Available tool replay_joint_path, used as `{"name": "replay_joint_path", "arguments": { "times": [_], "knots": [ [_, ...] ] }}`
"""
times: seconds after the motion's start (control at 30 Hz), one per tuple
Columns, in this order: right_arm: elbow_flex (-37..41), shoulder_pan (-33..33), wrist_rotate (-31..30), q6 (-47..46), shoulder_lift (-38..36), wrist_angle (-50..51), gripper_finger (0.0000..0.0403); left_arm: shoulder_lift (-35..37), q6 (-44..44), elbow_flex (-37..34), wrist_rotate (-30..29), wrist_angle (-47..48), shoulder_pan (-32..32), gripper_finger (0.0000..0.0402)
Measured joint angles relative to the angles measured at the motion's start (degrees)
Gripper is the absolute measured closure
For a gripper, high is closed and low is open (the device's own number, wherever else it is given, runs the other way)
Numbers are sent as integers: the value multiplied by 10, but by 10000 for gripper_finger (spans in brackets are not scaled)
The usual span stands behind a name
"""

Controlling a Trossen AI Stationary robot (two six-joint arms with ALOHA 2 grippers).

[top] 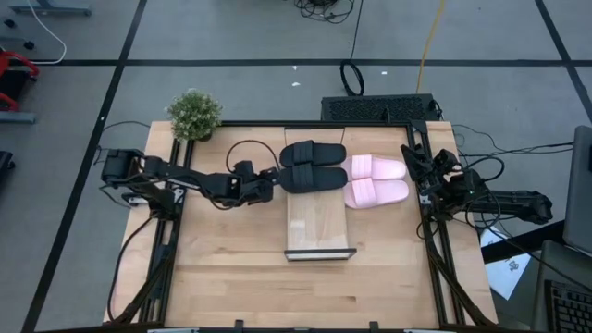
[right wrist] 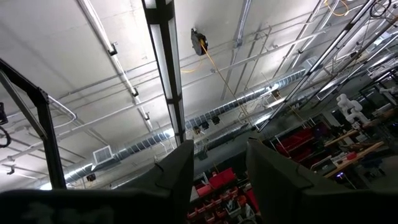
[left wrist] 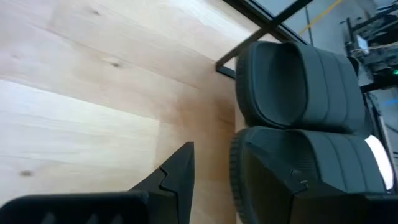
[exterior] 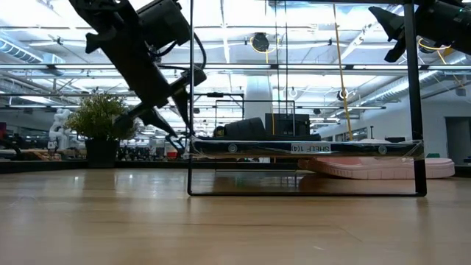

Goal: Pick and place slides into the shelf
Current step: Put the bottom pink slide on the shelf

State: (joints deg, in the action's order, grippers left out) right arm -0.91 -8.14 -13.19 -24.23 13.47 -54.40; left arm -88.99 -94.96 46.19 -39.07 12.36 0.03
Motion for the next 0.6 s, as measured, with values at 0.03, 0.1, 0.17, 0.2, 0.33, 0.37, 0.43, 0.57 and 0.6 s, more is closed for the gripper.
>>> {"name": "replay_joint_path", "arguments": {
  "times": [0.03,0.1,0.17,0.2,0.33,0.37,0.43,0.57,0.6],
  "knots": [
    [0,0,0,-1,0,0,266,3,0,0,0,7,0,272],
    [0,0,0,-3,0,5,266,10,0,0,0,20,0,273],
    [0,0,17,-1,-1,28,266,16,0,0,0,35,-2,272],
    [0,0,29,-1,-1,56,266,22,0,0,1,44,-3,272],
    [-4,0,78,-56,-1,207,266,41,3,0,6,74,-12,272],
    [-8,0,94,-72,-1,247,266,47,4,0,7,89,-16,272],
    [-24,0,121,-94,-1,330,266,57,4,0,7,98,-22,272],
    [-77,0,134,-70,1,474,269,75,4,0,7,131,-37,272],
    [-96,0,134,-56,-1,507,272,77,4,0,7,134,-40,272]
  ]
}}
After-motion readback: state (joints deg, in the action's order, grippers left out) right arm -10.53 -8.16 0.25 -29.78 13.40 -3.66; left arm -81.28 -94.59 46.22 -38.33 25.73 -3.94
